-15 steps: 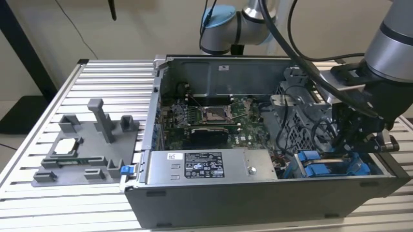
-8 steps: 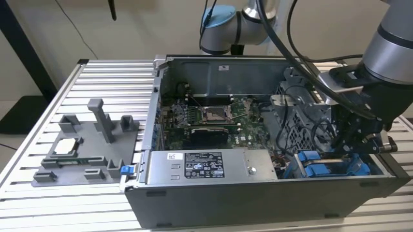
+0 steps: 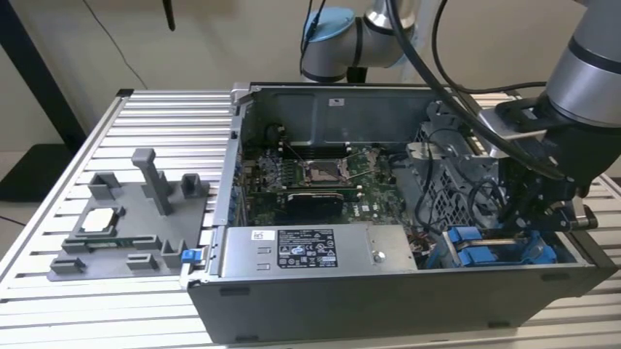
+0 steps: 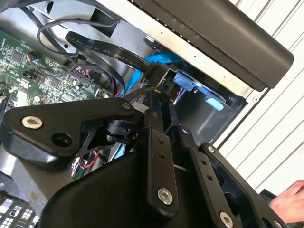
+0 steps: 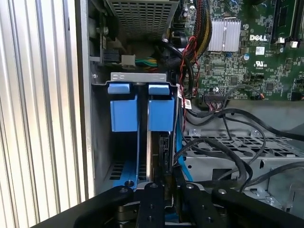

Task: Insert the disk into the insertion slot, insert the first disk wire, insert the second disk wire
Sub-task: 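Insert the first disk wire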

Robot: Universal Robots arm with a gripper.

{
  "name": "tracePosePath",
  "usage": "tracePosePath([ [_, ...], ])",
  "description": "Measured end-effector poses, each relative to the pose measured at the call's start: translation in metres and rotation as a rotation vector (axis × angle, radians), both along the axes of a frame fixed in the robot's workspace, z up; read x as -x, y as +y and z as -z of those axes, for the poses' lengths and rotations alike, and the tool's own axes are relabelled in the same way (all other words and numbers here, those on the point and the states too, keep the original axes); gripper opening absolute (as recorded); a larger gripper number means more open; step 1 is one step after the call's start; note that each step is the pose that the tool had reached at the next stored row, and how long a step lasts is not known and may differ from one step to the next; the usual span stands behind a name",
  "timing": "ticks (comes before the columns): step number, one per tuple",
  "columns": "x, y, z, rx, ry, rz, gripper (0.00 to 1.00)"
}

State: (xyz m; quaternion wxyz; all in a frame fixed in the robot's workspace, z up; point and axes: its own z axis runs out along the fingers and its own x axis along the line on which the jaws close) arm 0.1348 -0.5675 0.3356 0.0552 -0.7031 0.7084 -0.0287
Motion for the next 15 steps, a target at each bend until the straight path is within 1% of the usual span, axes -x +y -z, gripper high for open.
tracePosePath([
  [7, 0.0010, 0.0002, -0.0013, -0.0004, -0.0023, 0.004, 0.00],
  [11, 0.0016, 0.0004, -0.0013, -0.0010, -0.0057, 0.004, 0.00],
  [15, 0.0016, 0.0005, -0.0009, -0.0014, -0.0107, 0.006, 0.00],
])
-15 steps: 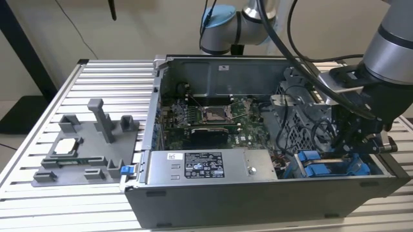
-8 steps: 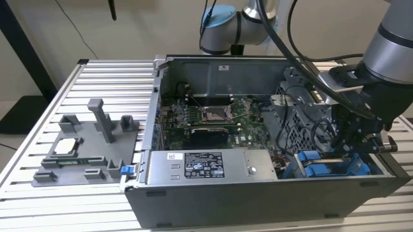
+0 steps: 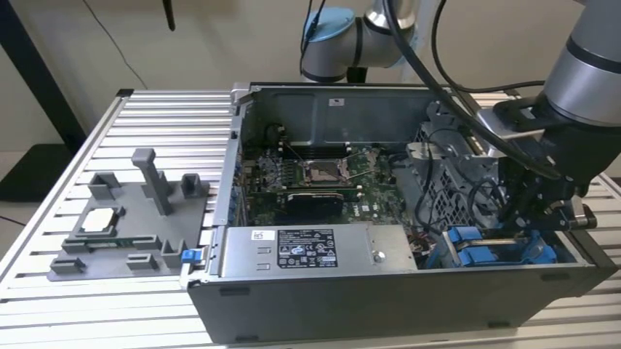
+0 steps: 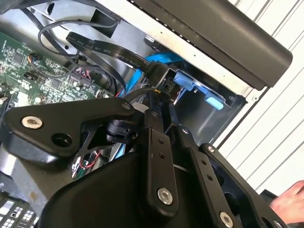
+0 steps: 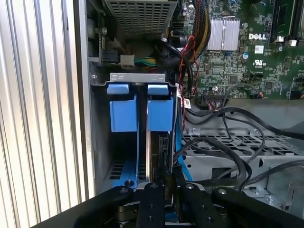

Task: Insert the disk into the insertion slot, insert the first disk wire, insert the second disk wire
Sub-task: 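Insert the first disk wire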

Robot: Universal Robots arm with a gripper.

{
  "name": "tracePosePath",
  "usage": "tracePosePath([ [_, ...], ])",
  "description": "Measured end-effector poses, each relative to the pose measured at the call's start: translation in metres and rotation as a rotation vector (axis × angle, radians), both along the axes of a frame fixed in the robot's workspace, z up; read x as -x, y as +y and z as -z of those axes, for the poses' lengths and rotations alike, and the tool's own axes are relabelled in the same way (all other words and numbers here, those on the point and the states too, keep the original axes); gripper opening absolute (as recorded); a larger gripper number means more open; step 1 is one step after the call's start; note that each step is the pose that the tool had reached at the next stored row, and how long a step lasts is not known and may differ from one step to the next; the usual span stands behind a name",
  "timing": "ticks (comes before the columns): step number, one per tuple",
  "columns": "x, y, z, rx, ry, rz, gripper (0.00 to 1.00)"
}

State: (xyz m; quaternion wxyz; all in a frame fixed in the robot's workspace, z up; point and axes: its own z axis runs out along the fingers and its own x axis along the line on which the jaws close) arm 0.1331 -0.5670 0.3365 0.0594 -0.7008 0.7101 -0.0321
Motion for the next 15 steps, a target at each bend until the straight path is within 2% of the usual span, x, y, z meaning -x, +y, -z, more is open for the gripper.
tracePosePath([
  [4, 0.0001, 0.0002, 0.0008, 0.0000, -0.0033, 0.001, 0.00],
  [10, 0.0010, 0.0007, 0.0017, 0.0000, -0.0039, 0.002, 0.00],
  [15, 0.0013, 0.0007, 0.0075, 0.0007, -0.0040, 0.002, 0.00],
])
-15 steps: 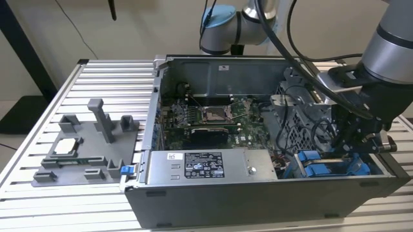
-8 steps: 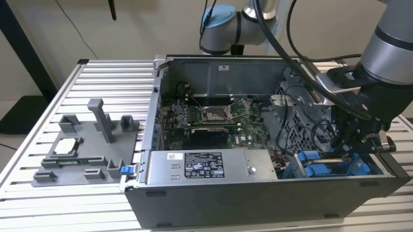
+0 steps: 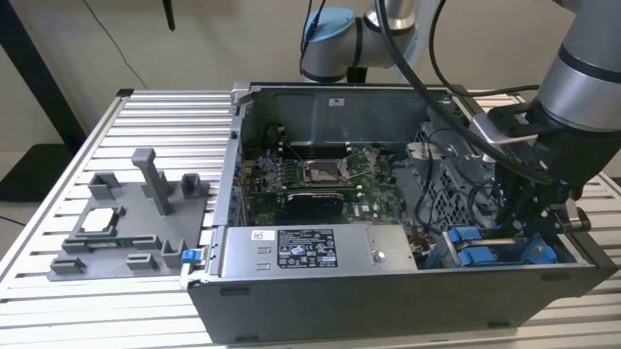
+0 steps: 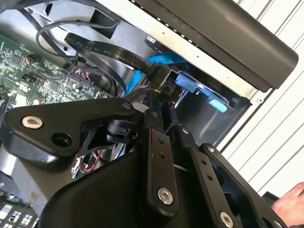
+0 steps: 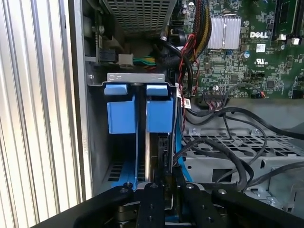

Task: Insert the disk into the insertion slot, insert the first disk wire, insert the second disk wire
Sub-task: 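Insert the first disk wire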

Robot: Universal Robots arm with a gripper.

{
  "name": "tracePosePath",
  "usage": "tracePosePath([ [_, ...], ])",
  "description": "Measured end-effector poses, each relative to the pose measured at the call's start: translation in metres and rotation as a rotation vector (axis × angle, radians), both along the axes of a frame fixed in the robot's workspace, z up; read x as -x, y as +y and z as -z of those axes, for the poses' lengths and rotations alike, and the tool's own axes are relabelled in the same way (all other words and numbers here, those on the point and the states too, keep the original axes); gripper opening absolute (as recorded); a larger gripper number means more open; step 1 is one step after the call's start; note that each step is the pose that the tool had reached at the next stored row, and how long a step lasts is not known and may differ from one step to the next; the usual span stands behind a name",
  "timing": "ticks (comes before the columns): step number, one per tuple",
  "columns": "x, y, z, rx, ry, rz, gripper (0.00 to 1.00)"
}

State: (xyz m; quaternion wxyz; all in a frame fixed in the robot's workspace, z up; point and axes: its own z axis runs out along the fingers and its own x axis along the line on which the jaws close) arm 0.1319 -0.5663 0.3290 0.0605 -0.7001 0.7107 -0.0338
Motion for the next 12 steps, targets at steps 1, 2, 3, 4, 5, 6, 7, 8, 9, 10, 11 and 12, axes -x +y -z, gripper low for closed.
tracePosePath([
  [1, 0.000, 0.0000, 0.0009, 0.0005, 0.0000, 0.000, 0.00],
  [2, 0.000, 0.0000, 0.0012, 0.0001, 0.0001, 0.000, 0.00],
  [3, 0.000, 0.0000, 0.0014, -0.0004, 0.0001, 0.000, 0.00],
  [4, 0.000, 0.0001, 0.0003, -0.0024, 0.0005, 0.000, 0.00],
  [5, 0.000, 0.0001, -0.0029, -0.0036, 0.0002, 0.000, 1.00],
  [6, 0.000, 0.0001, -0.0082, -0.0028, 0.0001, 0.000, 1.00],
  [7, 0.000, 0.0000, -0.0135, -0.0011, 0.0001, 0.000, 1.00],
  [8, 0.000, 0.0000, -0.0177, -0.0018, 0.0001, 0.000, 1.00],
  [9, 0.000, 0.0001, -0.0224, -0.0014, 0.0001, 0.000, 1.00],
  [10, 0.000, 0.0000, -0.0269, -0.0013, 0.0001, 0.000, 1.00],
  [11, 0.000, 0.0001, -0.0316, -0.0012, 0.0001, 0.000, 1.00],
  [12, 0.000, 0.0002, -0.0359, -0.0014, 0.0001, 0.000, 1.00],
])
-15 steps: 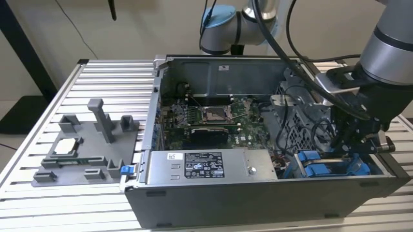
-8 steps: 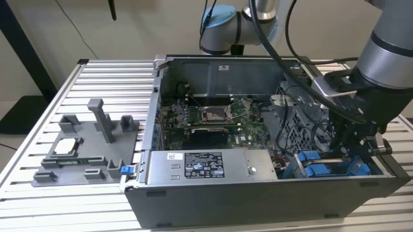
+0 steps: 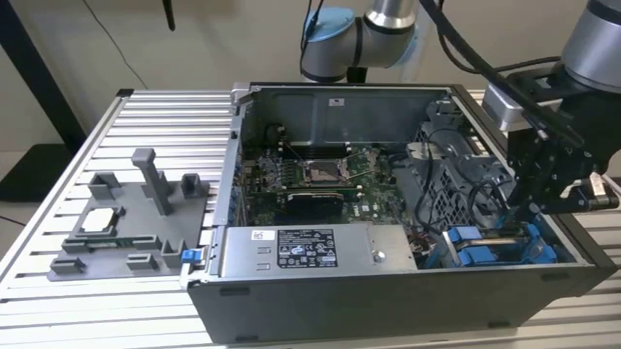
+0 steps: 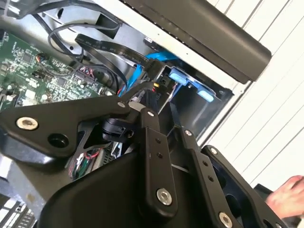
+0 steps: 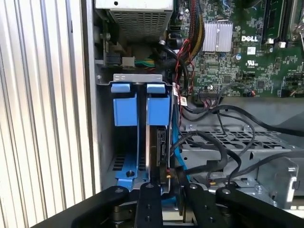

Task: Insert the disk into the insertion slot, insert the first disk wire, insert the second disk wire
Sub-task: 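Insert the first disk wire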

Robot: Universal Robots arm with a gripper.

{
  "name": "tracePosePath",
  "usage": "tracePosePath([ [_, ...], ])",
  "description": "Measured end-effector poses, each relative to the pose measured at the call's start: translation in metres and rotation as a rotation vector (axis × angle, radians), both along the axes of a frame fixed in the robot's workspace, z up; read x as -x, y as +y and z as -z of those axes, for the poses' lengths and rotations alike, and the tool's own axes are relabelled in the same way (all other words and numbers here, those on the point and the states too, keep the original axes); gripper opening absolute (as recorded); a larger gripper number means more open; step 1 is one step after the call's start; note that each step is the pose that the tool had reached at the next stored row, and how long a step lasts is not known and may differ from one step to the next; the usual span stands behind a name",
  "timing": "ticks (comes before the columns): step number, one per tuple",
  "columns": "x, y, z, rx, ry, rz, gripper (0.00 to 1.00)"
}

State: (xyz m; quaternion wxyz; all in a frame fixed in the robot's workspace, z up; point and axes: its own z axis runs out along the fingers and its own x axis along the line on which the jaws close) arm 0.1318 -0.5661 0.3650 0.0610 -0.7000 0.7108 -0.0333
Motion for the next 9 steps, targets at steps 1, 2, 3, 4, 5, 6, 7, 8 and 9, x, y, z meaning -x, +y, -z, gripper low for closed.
tracePosePath([
  [1, 0.000, 0.0002, -0.0031, 0.0002, 0.0000, 0.000, 1.00],
  [2, 0.000, 0.0005, -0.0049, 0.0003, 0.0000, 0.000, 1.00],
  [3, -0.001, 0.0007, -0.0055, 0.0002, 0.0000, 0.000, 1.00],
  [4, -0.002, 0.0008, -0.0056, -0.0001, -0.0001, 0.000, 1.00],
  [5, -0.004, 0.0009, -0.0057, -0.0006, 0.0000, 0.000, 1.00],
  [6, -0.006, 0.0009, -0.0058, -0.0019, -0.0001, 0.000, 1.00],
  [7, -0.009, 0.0010, -0.0058, -0.0050, -0.0001, 0.000, 1.00],
  [8, -0.012, 0.0010, -0.0058, -0.0084, -0.0001, 0.000, 1.00],
  [9, -0.015, 0.0010, -0.0058, -0.0121, -0.0001, 0.000, 1.00],
])
